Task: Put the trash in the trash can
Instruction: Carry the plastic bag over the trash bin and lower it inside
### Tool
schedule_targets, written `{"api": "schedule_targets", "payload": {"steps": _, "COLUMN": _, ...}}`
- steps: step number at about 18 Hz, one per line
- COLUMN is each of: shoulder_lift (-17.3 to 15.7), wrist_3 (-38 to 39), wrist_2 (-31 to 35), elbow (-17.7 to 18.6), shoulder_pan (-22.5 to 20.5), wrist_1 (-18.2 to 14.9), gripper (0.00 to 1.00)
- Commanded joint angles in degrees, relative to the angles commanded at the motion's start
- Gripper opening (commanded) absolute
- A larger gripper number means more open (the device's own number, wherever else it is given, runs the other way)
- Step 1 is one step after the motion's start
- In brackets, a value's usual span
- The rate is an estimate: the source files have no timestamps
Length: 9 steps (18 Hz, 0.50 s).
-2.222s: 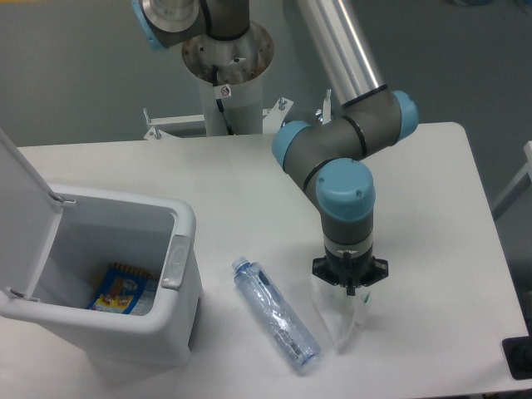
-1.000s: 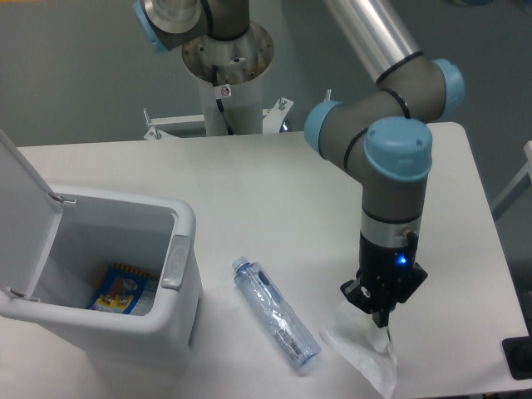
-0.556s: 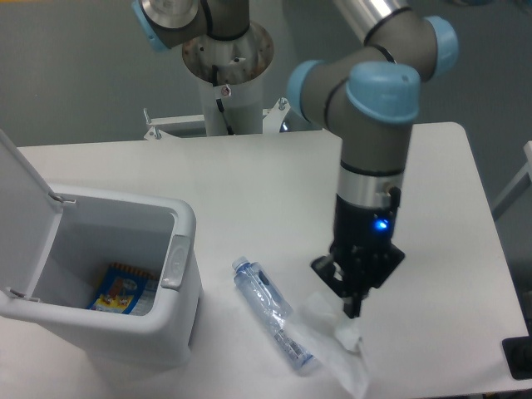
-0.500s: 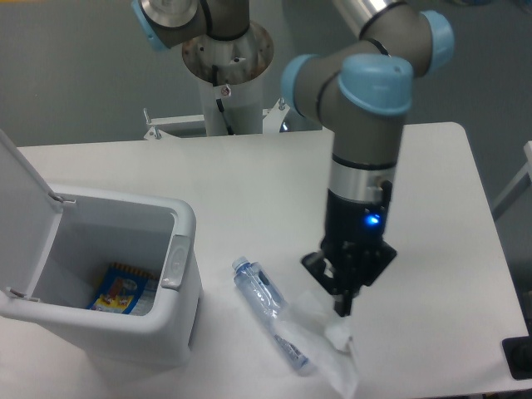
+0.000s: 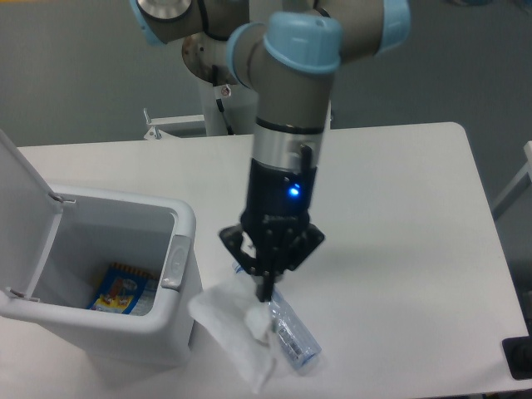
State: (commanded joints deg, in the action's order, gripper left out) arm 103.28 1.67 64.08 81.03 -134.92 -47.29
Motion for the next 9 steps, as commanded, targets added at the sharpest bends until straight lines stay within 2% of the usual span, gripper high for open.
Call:
{"api": "schedule_targets", "payload": {"steps": 3, "shoulder_lift": -2.20, "wrist_3": 0.26, "wrist_2": -0.18, "elbow": 1.49, "shoulder_pan": 1.58, "wrist_1": 0.00, "gripper": 0.05}}
{"api": "schedule_targets", "payload": {"steps": 7, "shoulder_lift": -6.33, "wrist_3": -0.26, "wrist_2": -2.20, "elbow": 6.67, "shoulder_pan": 1.76, "wrist_1": 0.09, "gripper": 0.05}}
{"api": "schedule_targets", "payload": {"steps": 9, "shoulder_lift": -8.17, "wrist_3": 0.17, "wrist_2": -2.55, "elbow": 8.08, "shoulder_pan": 2.46, "wrist_1": 0.00, "gripper": 0.05}}
